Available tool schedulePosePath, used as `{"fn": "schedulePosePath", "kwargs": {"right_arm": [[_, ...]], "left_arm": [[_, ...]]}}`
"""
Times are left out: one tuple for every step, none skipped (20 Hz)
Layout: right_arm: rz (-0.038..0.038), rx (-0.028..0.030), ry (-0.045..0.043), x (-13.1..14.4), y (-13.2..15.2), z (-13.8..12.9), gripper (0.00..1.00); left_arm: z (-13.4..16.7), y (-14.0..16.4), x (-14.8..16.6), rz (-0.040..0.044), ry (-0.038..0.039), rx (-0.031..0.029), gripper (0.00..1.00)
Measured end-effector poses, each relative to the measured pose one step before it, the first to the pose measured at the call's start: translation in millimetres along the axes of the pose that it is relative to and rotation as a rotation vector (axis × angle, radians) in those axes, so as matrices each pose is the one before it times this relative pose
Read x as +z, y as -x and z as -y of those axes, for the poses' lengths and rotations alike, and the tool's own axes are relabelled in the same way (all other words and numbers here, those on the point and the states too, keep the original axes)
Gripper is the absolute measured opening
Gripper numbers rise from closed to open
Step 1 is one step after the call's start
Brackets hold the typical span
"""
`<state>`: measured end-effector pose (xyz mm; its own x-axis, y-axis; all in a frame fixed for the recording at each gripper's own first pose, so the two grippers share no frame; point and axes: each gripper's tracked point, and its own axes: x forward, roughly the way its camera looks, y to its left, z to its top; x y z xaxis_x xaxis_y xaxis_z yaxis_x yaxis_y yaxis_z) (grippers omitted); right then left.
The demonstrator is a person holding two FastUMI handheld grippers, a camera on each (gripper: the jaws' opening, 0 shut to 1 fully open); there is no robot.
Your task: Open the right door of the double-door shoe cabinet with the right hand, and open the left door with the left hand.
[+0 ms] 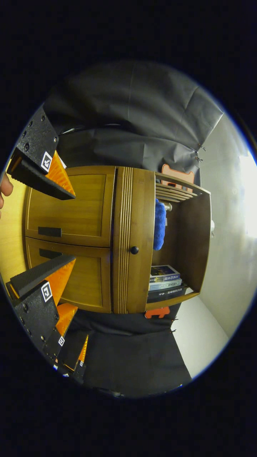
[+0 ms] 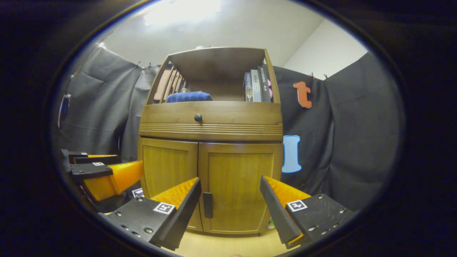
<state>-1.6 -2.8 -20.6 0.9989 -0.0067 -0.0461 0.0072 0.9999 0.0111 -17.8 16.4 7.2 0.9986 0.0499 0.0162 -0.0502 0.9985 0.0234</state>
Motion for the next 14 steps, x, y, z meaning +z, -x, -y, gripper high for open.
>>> {"fn": "schedulePosePath", "kwargs": {"right_arm": [[-0.00985, 0.00640, -0.00118, -3.47, -5.57, -1.97, 1.00], [-0.01089, 0.00623, -0.00172, -4.88, -4.74, -2.61, 0.94], [-0.01346, 0.00423, -0.00082, -5.86, -6.77, -2.79, 0.94], [-0.01950, 0.00058, 0.00062, -7.19, -8.40, -2.17, 0.94], [-0.02168, 0.00260, -0.00035, -8.03, -7.83, -2.72, 1.00], [-0.02322, 0.01132, -0.00400, -7.61, -7.94, -5.26, 0.94], [-0.02242, 0.01420, -0.00597, -8.04, -9.71, -7.07, 0.94], [-0.02227, 0.01166, -0.00349, -7.22, -11.24, -2.45, 0.98], [-0.01981, 0.00938, 0.00065, -6.91, -10.69, -4.52, 0.98], [-0.01895, 0.00710, 0.00142, -7.23, -10.71, -3.41, 0.98], [-0.01558, 0.00537, 0.00255, -5.54, -9.91, -4.60, 0.94], [-0.01218, 0.00207, 0.00396, -5.55, -10.20, -2.69, 0.98], [-0.01479, -0.00390, 0.00253, -5.64, -10.26, -0.89, 0.98], [-0.01709, 0.00142, 0.00239, -5.20, -9.36, -2.49, 0.88]], "left_arm": [[-6.40, 2.86, -0.49, 0.00025, -0.00512, 0.01404, 0.92], [-7.04, 2.31, 0.39, 0.00083, -0.00657, 0.01668, 0.92], [-8.19, 2.71, -0.18, 0.00099, -0.00830, 0.01921, 0.92], [-9.97, 2.41, 1.20, 0.00171, -0.00975, 0.02347, 0.92], [-10.41, 2.22, 0.01, 0.00318, -0.00988, 0.02424, 0.92], [-10.87, 1.14, 0.87, 0.00025, -0.00952, 0.02490, 0.92], [-10.12, 0.80, -1.48, -0.00113, -0.00842, 0.02506, 0.92], [-10.41, 1.07, -0.50, -0.00231, -0.00641, 0.02659, 0.92], [-11.14, 0.21, -0.35, -0.00320, -0.00483, 0.02590, 0.92], [-10.38, 0.17, -0.08, -0.00295, -0.00457, 0.02492, 0.92], [-9.71, 1.19, -1.28, -0.00092, -0.00438, 0.02523, 0.92], [-10.86, 0.83, -0.97, 0.00048, -0.00528, 0.02748, 0.92], [-11.36, -0.79, -0.98, -0.00011, -0.00567, 0.02898, 0.92], [-11.15, -0.27, -0.88, -0.00249, -0.00593, 0.02853, 0.92]]}}
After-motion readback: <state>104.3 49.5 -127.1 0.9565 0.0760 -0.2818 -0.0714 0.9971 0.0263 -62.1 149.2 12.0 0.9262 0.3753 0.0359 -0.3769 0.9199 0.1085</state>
